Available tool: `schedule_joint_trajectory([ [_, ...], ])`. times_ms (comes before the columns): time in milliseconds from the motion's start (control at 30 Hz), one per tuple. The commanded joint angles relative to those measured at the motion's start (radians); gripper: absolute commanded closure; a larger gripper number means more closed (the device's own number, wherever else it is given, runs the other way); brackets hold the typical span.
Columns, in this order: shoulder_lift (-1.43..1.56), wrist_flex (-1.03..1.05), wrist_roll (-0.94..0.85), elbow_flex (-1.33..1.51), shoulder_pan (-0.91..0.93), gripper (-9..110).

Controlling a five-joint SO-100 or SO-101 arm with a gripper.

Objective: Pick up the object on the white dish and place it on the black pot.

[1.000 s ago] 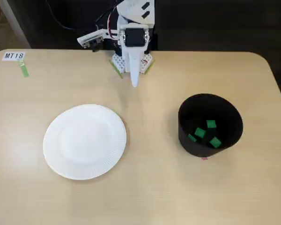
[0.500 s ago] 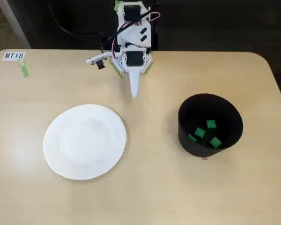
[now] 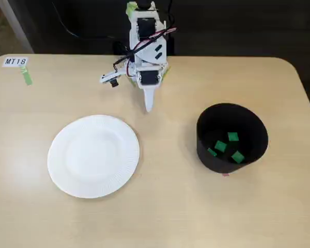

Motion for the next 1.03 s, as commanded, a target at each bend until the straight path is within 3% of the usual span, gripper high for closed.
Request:
schedule_joint_trajectory([
  [0, 0.11, -0.021, -0.011, 0.014, -0.006, 101],
  [1000, 0.11, -0.021, 0.005, 0.014, 0.005, 101],
])
